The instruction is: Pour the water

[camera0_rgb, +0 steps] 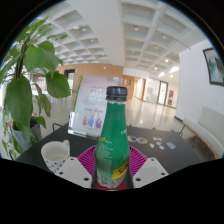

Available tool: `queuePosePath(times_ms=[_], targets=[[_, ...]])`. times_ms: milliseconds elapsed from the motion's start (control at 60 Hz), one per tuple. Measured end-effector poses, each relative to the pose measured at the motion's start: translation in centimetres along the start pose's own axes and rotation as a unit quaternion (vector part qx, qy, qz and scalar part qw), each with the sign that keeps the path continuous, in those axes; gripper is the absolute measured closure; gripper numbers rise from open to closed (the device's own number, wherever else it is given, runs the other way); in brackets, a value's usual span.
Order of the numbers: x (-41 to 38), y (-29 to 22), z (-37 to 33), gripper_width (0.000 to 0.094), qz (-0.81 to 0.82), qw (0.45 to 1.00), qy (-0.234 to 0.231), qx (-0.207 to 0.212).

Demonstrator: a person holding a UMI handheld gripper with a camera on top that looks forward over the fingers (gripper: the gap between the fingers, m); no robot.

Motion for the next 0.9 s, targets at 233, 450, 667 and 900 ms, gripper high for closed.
queuePosePath(times_ms=[233,450,667,900], targets=[[-0.6,3.7,0.8,0.0478,0.03,1.0,0.007,-0.003],[1.1,5.9,-0.9,0.0082,0.031,0.998,0.008,-0.063],[1.6,4.7,-7.9,0.0082,0.022,0.997,0.023,-0.072],[1.7,3.8,-21.1,0.0081,0.039,0.994,0.049,-0.085]])
Point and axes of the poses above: the point between the fingertips, and its own axes, seen from behind it with the camera up: x to the right, y down, z forward, the way the camera looks, the point moved 2 cm from there along -z, backward, against the way the camera looks, and after that the axes turned 8 degrees about -z, right-handed, at the moved point
